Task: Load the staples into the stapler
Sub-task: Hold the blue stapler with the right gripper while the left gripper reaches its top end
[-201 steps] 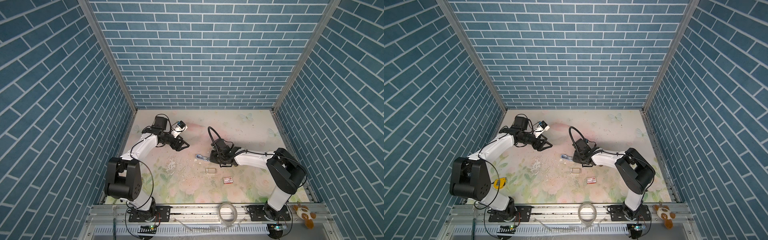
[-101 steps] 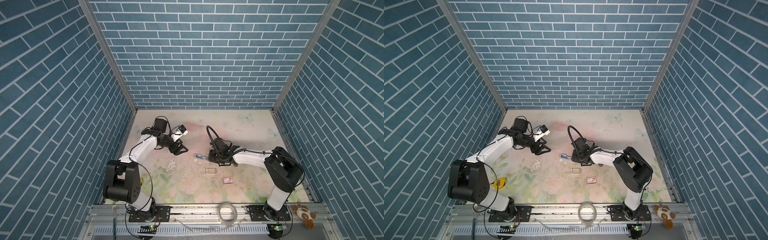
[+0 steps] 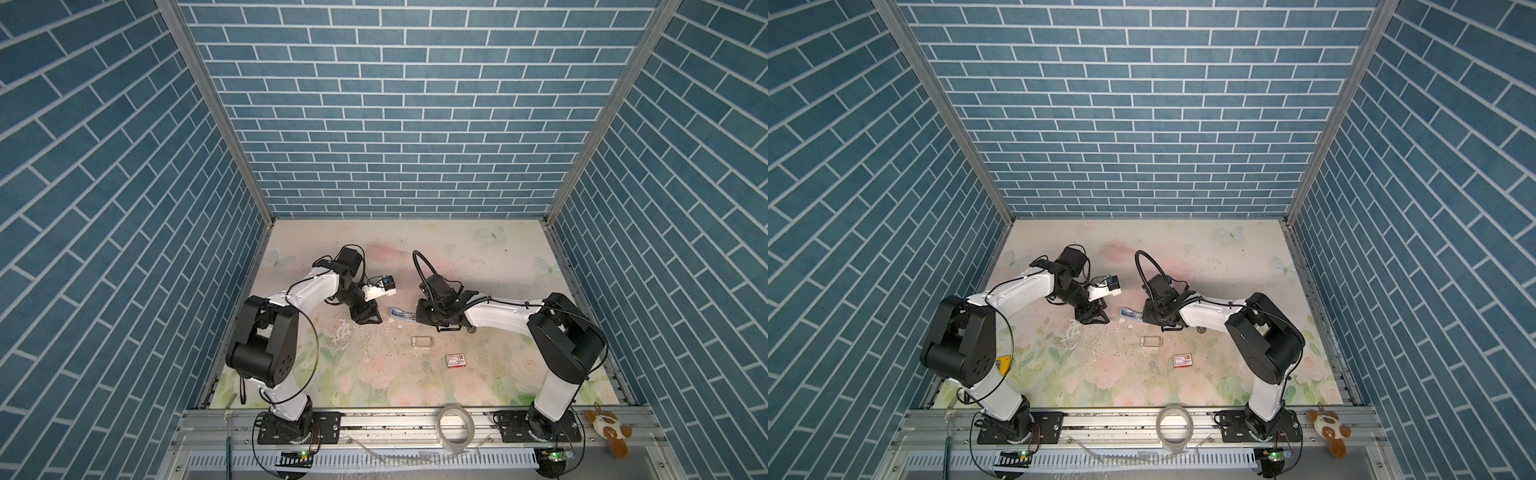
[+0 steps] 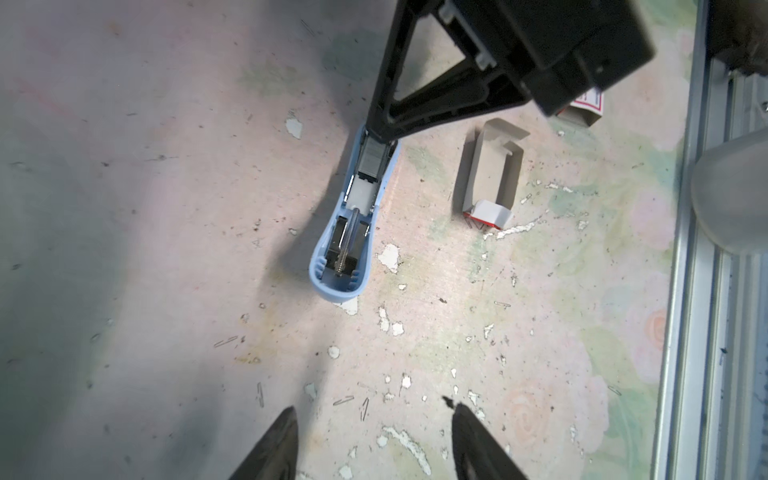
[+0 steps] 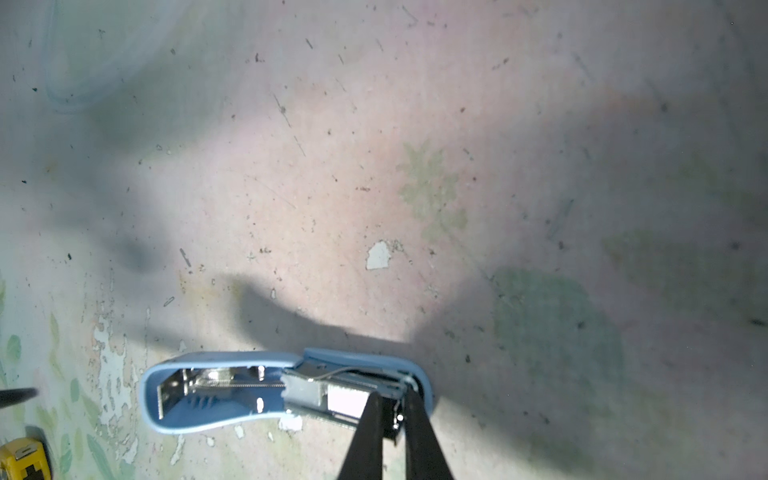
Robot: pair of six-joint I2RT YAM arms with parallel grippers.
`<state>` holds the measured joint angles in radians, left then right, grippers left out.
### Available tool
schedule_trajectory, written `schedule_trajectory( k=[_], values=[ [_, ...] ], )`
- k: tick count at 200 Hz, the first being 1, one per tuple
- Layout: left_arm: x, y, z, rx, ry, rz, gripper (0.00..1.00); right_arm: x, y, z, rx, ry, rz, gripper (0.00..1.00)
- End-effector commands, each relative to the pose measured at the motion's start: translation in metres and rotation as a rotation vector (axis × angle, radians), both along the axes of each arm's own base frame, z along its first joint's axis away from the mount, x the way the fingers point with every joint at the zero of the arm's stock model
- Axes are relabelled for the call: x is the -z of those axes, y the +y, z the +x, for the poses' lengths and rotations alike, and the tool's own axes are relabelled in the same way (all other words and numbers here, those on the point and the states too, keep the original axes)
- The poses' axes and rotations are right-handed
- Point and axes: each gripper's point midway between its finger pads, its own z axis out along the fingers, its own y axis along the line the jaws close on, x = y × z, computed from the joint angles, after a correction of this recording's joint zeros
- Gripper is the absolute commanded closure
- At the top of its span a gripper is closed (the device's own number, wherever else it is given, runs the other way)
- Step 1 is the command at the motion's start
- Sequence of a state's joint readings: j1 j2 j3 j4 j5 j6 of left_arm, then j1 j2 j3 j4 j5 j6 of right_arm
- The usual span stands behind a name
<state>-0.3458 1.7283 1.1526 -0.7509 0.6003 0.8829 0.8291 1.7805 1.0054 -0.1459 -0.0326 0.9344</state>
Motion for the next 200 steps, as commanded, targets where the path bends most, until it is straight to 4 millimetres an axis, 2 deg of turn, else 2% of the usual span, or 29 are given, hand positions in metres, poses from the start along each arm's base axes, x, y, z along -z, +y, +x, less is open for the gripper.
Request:
schedule_trajectory(
  k=[1,42,56,85,150,200],
  values=[
    [0.004,-0.004,0.003,0.037,-0.004,0.043,0.45,0.019,-0.009,-0.007,-0.010,0.041,-0.043,0.87],
    [0.018,-0.018,0.002,0.061,-0.013,0.103,0.53,0.019,-0.011,-0.007,-0.010,0.047,-0.030,0.87],
    [0.021,-0.022,0.004,0.058,-0.018,0.114,0.60,0.021,-0.013,-0.007,-0.010,0.049,-0.032,0.87],
    [0.027,-0.023,0.008,0.048,-0.031,0.145,0.68,0.023,-0.013,-0.009,-0.018,0.058,-0.028,0.87],
    [0.030,-0.025,0.019,0.003,-0.068,0.148,0.75,0.026,-0.014,-0.009,-0.032,0.065,-0.036,0.88],
    [0.036,-0.029,0.017,0.012,-0.044,0.144,0.77,0.030,-0.015,-0.011,-0.036,0.068,-0.042,0.88]
  ],
)
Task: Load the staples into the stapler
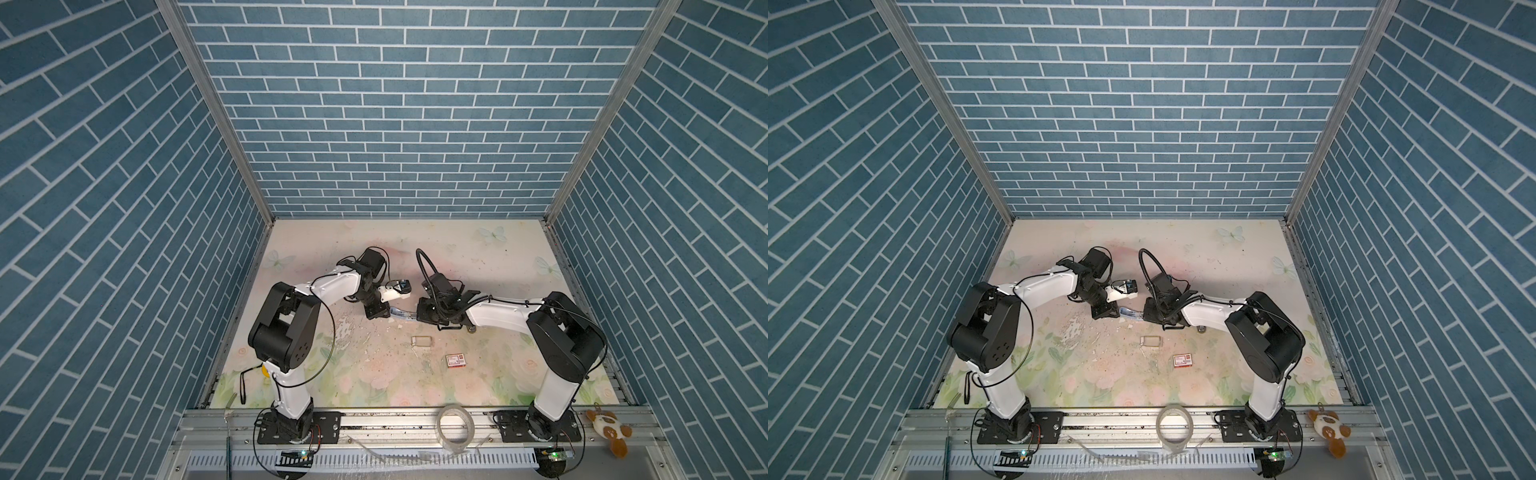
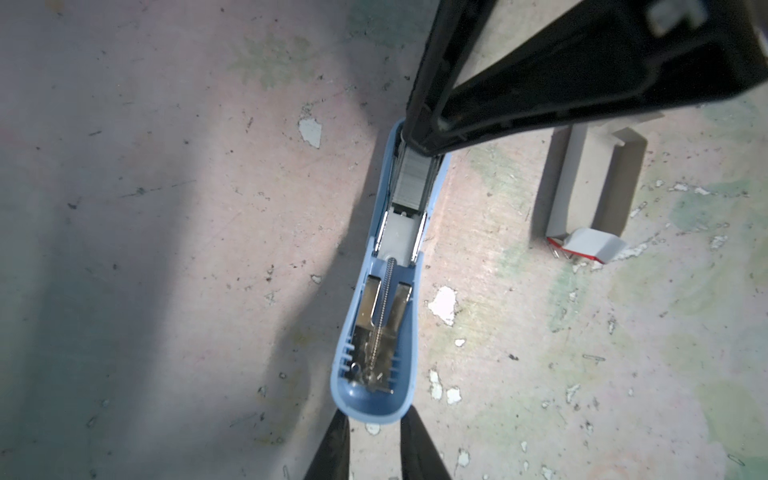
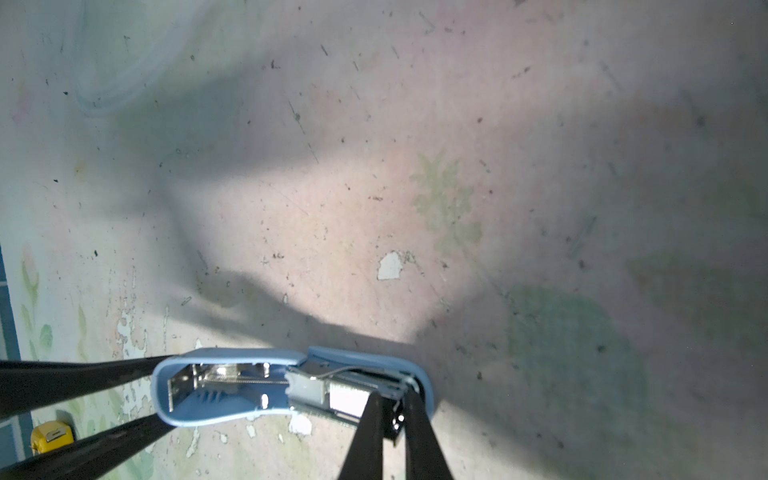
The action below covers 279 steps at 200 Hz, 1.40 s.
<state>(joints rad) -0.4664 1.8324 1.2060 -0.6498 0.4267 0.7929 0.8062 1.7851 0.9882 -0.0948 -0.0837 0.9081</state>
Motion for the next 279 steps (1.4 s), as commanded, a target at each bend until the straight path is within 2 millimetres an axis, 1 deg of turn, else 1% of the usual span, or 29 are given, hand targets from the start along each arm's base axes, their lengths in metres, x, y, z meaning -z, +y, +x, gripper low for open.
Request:
schedule_trajectory(
  k=[1,40,73,122,192,223,279],
  values=[
    [0.007,-0.005,-0.001,0.003,0.026,0.004,0.77,0.029,-0.017,-0.014,-0.011,0.066,-0.084,0.88],
    [0.003,-0.009,-0.004,0.018,0.039,-0.021,0.81,0.030,-0.018,-0.015,-0.017,0.065,-0.089,0.88],
    [-0.003,-0.012,-0.006,0.031,0.047,-0.035,0.82,0.032,-0.018,-0.015,-0.020,0.067,-0.094,0.88],
    [-0.012,-0.020,-0.009,0.048,0.074,-0.045,0.80,0.034,-0.018,-0.015,-0.024,0.069,-0.099,0.88],
    [-0.014,-0.035,-0.011,0.062,0.104,-0.049,0.77,0.037,-0.018,-0.015,-0.028,0.067,-0.100,0.88],
    [-0.016,-0.042,-0.007,0.050,0.116,-0.059,0.76,0.039,-0.017,-0.014,-0.027,0.065,-0.097,0.88],
    [-0.029,-0.059,0.002,0.015,0.159,-0.112,0.75,0.042,-0.017,-0.014,-0.019,0.061,-0.086,0.88]
  ],
)
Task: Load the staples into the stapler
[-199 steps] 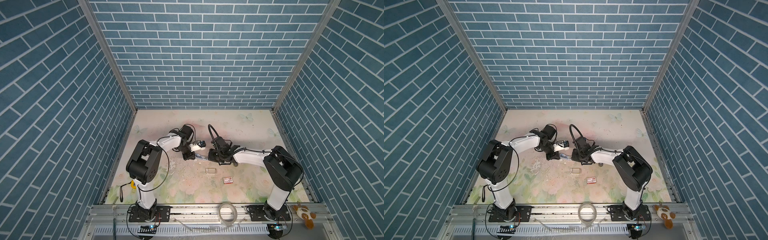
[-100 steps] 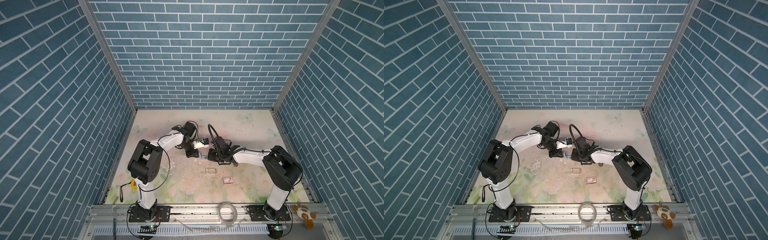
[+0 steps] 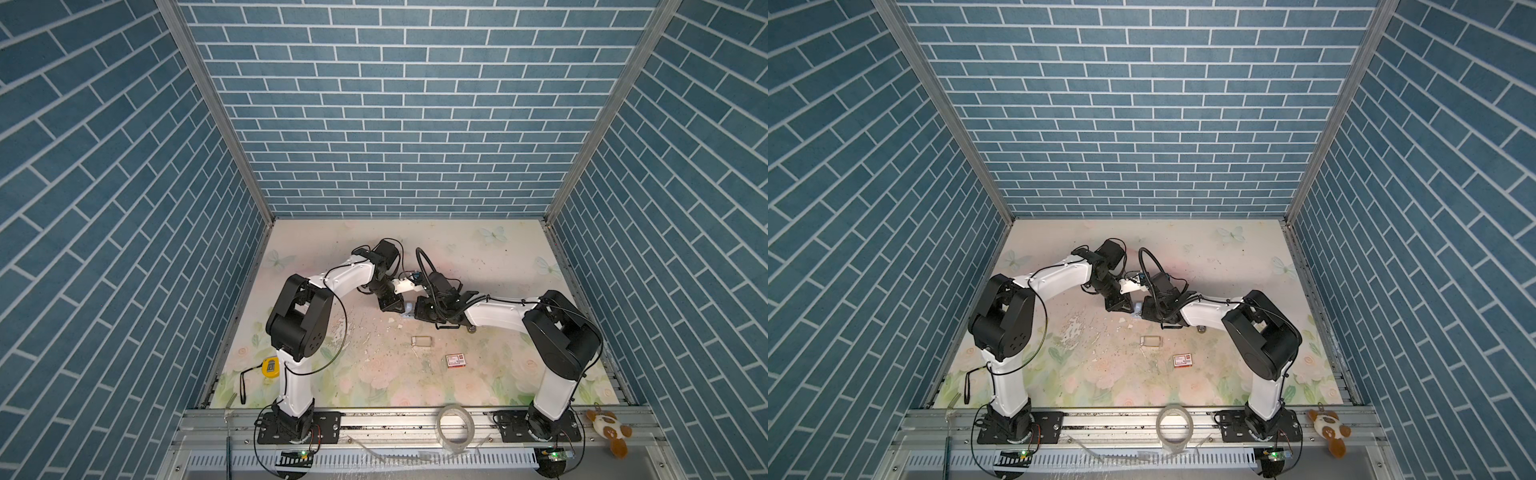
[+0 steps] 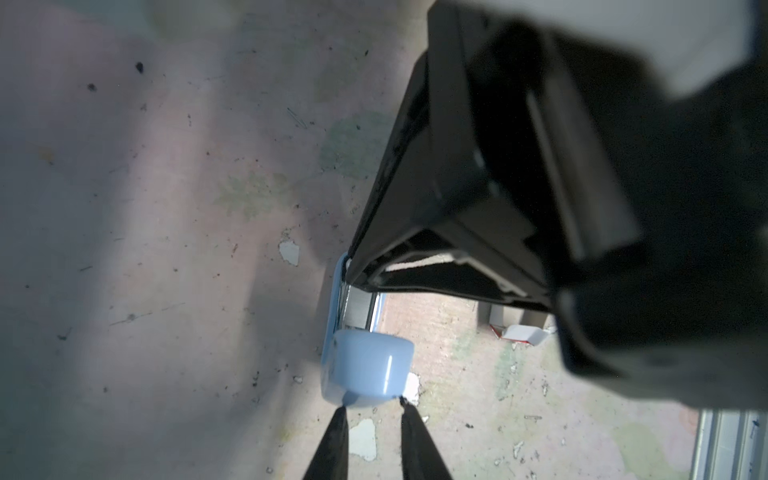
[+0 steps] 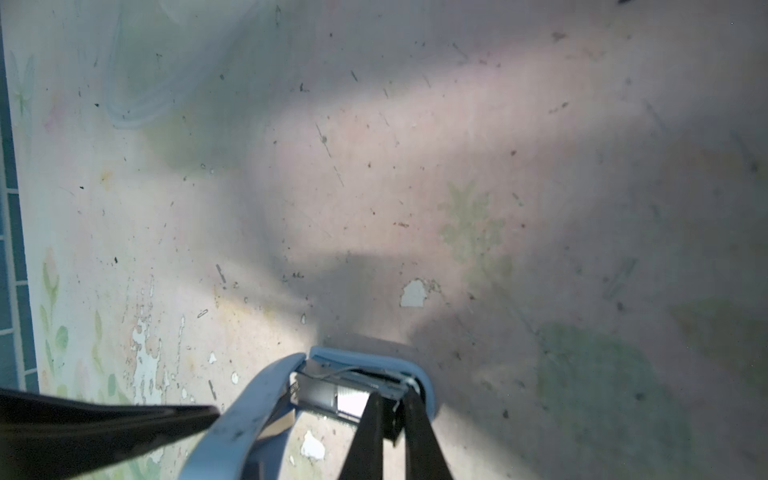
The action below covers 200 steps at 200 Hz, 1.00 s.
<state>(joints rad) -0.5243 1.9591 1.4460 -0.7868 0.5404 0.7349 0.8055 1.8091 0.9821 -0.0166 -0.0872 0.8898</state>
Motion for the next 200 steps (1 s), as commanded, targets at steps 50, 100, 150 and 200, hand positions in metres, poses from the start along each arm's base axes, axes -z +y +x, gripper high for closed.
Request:
schedule_trajectory(
  k=[50,100,150,200],
  values=[
    [-0.002,-0.013,-0.005,-0.027,0.097,-0.019,0.73,0.039,-0.027,-0.019,0.003,0.088,-0.106,0.86],
    [0.002,-0.011,-0.008,-0.049,0.104,-0.025,0.73,0.032,-0.029,-0.015,0.012,0.065,-0.084,0.84],
    [0.000,-0.016,-0.005,-0.068,0.125,-0.033,0.73,0.028,-0.032,-0.009,0.033,0.043,-0.057,0.81],
    [-0.012,-0.014,-0.007,-0.062,0.092,-0.048,0.73,0.013,-0.027,-0.003,0.041,0.006,0.053,0.80]
  ],
)
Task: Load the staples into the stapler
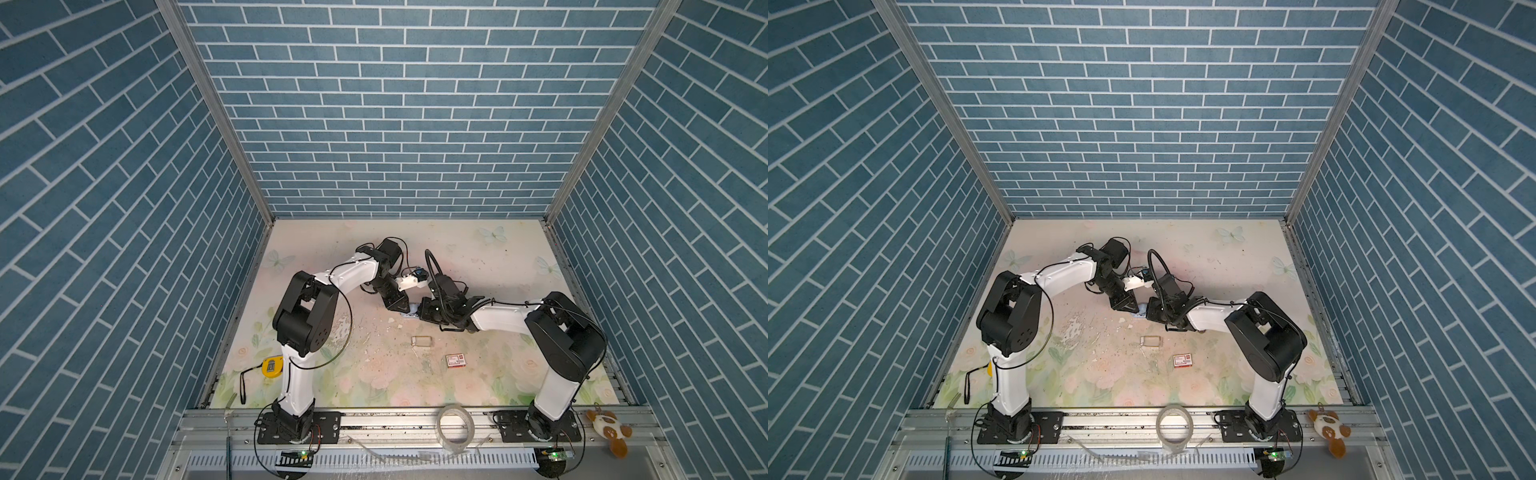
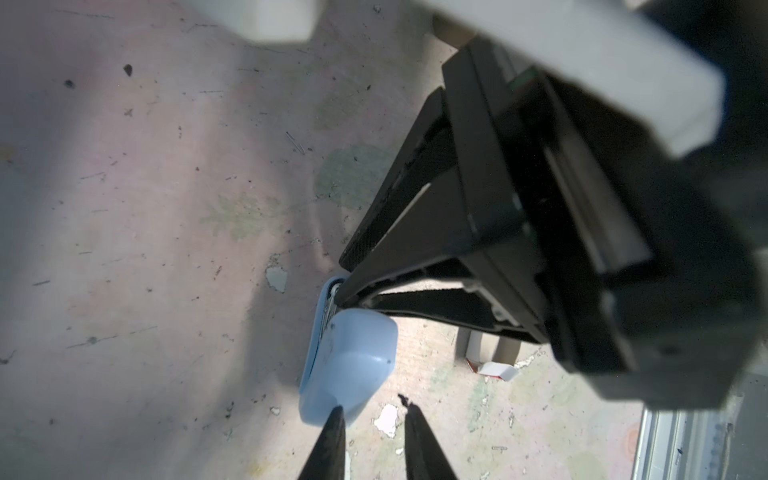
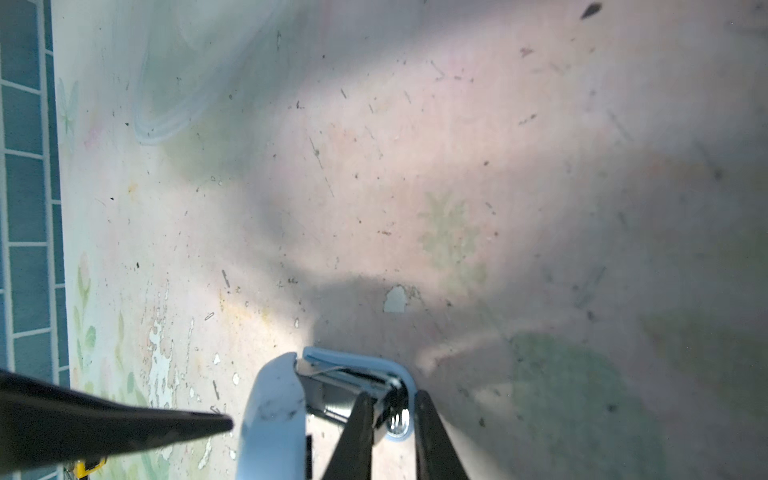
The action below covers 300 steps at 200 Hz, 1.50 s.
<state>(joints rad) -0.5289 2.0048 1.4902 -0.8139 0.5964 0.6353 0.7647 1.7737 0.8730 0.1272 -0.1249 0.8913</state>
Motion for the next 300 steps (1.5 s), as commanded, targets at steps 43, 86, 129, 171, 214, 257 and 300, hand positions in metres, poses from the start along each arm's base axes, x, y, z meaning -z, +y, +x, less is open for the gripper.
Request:
schedule_trajectory(
  k=[43,86,129,171,214,257,300],
  values=[
    [-0.020,-0.004,-0.005,0.003,-0.024,-0.041,0.73,0.002,-0.008,-0.002,0.006,0.011,0.049,0.79],
    [-0.027,-0.005,-0.006,0.003,-0.037,-0.054,0.68,-0.005,-0.007,0.000,0.004,-0.006,0.073,0.76],
    [-0.039,-0.006,-0.004,0.000,-0.059,-0.071,0.63,-0.016,-0.003,0.005,-0.003,-0.037,0.132,0.76],
    [-0.038,-0.005,-0.005,-0.003,-0.059,-0.069,0.60,-0.022,-0.001,0.010,0.000,-0.044,0.152,0.75],
    [-0.036,-0.003,-0.007,-0.002,-0.058,-0.066,0.57,-0.022,0.000,0.013,0.004,-0.040,0.168,0.75],
    [-0.036,-0.001,-0.006,0.034,-0.083,-0.051,0.56,-0.027,-0.013,0.022,0.058,-0.055,0.170,0.75],
    [-0.042,0.006,-0.002,0.144,-0.127,0.008,0.56,-0.052,-0.025,0.031,0.087,-0.086,0.140,0.76]
  ],
)
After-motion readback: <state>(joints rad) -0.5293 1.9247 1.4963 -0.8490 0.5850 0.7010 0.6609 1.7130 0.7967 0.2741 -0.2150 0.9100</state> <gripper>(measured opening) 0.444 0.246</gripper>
